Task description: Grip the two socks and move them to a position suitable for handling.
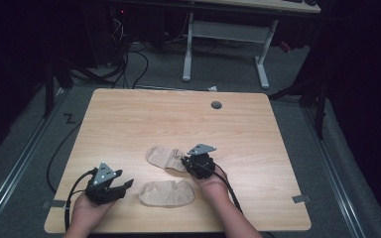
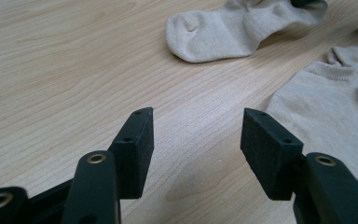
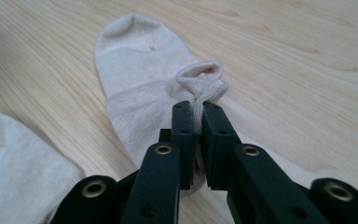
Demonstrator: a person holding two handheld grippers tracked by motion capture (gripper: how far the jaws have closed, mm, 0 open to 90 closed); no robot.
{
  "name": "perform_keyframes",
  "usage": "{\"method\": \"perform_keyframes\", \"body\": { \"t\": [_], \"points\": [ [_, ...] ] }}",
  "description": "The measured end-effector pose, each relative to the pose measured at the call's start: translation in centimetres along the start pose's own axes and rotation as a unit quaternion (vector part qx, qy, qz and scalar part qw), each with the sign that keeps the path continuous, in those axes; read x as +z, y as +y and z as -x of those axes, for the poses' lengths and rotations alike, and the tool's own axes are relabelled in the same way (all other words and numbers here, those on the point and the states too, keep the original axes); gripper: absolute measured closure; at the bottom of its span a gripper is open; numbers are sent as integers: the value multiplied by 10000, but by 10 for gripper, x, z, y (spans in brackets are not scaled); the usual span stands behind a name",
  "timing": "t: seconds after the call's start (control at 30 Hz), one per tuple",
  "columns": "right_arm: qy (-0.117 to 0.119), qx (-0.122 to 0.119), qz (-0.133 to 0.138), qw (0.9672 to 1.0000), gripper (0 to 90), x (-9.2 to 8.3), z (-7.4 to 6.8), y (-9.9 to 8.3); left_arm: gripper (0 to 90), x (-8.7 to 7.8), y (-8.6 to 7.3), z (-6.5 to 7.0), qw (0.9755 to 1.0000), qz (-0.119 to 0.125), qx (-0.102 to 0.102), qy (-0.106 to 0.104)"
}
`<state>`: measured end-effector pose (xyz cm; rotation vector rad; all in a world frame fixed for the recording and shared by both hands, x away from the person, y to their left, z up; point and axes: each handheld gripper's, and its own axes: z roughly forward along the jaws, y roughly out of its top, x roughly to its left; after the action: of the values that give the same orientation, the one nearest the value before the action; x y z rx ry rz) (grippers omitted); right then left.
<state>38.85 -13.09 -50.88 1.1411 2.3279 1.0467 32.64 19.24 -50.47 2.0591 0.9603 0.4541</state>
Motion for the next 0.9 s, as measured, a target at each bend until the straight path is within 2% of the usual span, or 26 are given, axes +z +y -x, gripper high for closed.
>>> {"method": "perform_keyframes", "body": {
  "t": [0.2,0.37,0.5,0.63,0.7,0.83,0.9],
  "points": [
    [-126,-11,-91,9999,805,1,5,-12,449,4,0,-1,10000,-50,-14,18],
    [-337,-84,-95,9994,730,-1,9,-16,451,8,-1,-3,9999,-127,-41,51],
    [-392,90,28,9992,704,-11,14,-21,453,10,-2,-3,9998,-157,-78,67],
    [-188,209,24,9996,727,-20,11,-27,455,11,-2,-3,9998,-155,-76,73],
    [-120,157,-24,9998,751,-19,7,-28,454,11,-2,-3,9998,-157,-84,72],
    [-277,-17,-263,9993,817,-10,4,-28,453,11,-2,-2,9998,-158,-92,66],
    [-291,44,-298,9991,826,-7,6,-29,453,11,-2,-2,9998,-153,-87,64]
  ]
}}
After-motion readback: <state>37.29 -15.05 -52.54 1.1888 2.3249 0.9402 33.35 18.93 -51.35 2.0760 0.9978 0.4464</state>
